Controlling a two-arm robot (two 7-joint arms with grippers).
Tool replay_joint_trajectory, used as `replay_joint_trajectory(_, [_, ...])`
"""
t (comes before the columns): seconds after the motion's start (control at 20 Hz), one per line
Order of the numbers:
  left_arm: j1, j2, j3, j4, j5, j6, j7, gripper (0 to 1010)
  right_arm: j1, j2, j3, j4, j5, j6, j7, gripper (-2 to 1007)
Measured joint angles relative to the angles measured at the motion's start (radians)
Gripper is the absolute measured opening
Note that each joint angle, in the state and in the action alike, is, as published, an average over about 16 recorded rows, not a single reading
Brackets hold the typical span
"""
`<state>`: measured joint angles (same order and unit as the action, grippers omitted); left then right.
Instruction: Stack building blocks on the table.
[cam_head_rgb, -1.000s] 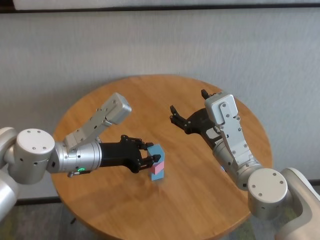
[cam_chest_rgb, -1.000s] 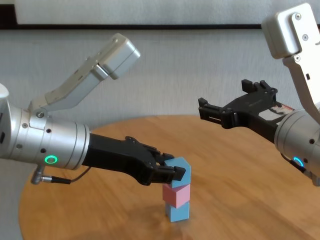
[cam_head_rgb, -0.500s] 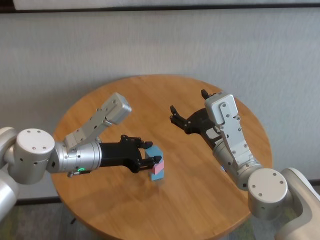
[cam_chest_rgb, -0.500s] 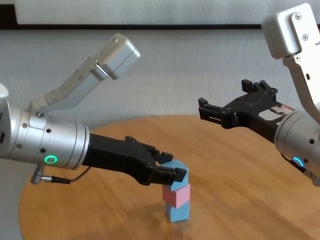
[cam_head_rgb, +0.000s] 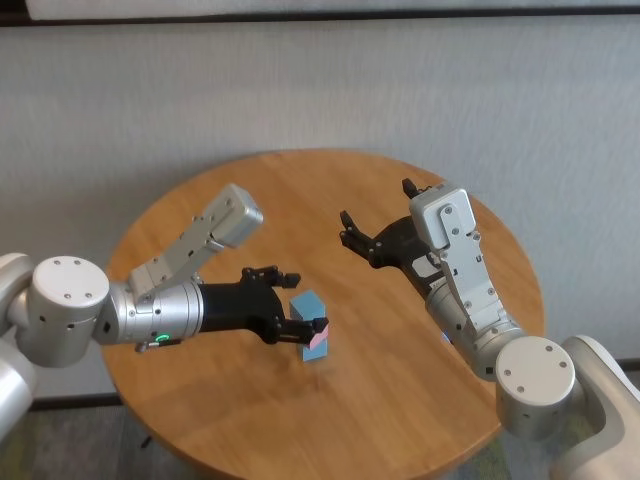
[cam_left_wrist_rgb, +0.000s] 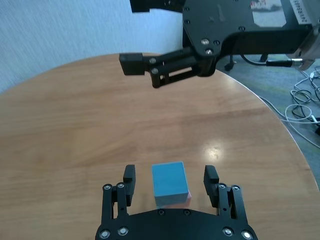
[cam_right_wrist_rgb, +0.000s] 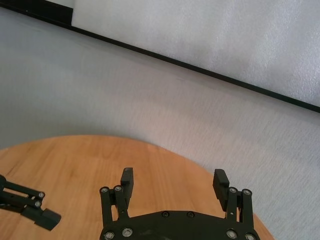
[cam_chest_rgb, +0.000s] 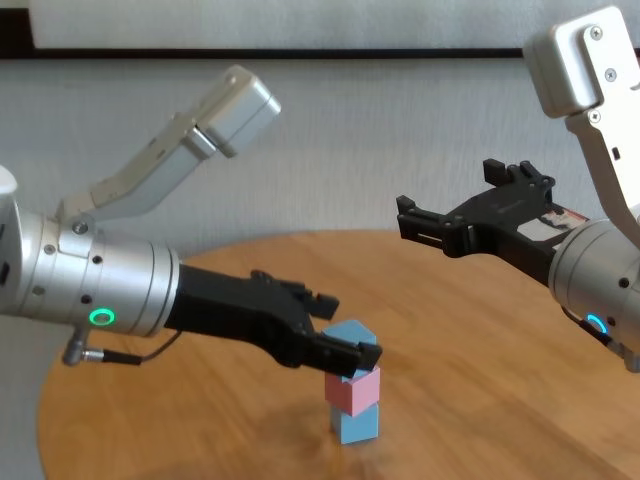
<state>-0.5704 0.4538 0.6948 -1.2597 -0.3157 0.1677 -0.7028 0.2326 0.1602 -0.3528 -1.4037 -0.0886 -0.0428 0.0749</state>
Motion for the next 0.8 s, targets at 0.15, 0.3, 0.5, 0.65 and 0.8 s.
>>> replay_joint_trajectory(0.15, [0.013, 0.008, -0.010, -0.033, 0.010, -0.003, 0.034, 901, 0.000, 0.000, 0.000, 0.000, 0.000, 0.000, 0.000, 1005])
replay_joint_trajectory(0.3, [0.039, 0.018, -0.029, -0.080, 0.029, -0.013, 0.093, 954, 0.000, 0.000, 0.000, 0.000, 0.000, 0.000, 0.000, 1005])
replay_joint_trajectory(0.5, [0.086, 0.027, -0.066, -0.146, 0.059, -0.034, 0.193, 992, -0.005, 0.000, 0.004, -0.008, 0.011, 0.001, 0.017, 1005])
replay_joint_trajectory(0.65, [0.124, 0.026, -0.099, -0.185, 0.078, -0.052, 0.269, 1000, -0.017, 0.001, 0.012, -0.025, 0.032, -0.001, 0.039, 1005])
replay_joint_trajectory(0.8, [0.162, 0.018, -0.136, -0.211, 0.093, -0.073, 0.348, 1000, -0.036, 0.001, 0.025, -0.053, 0.058, -0.003, 0.060, 1005])
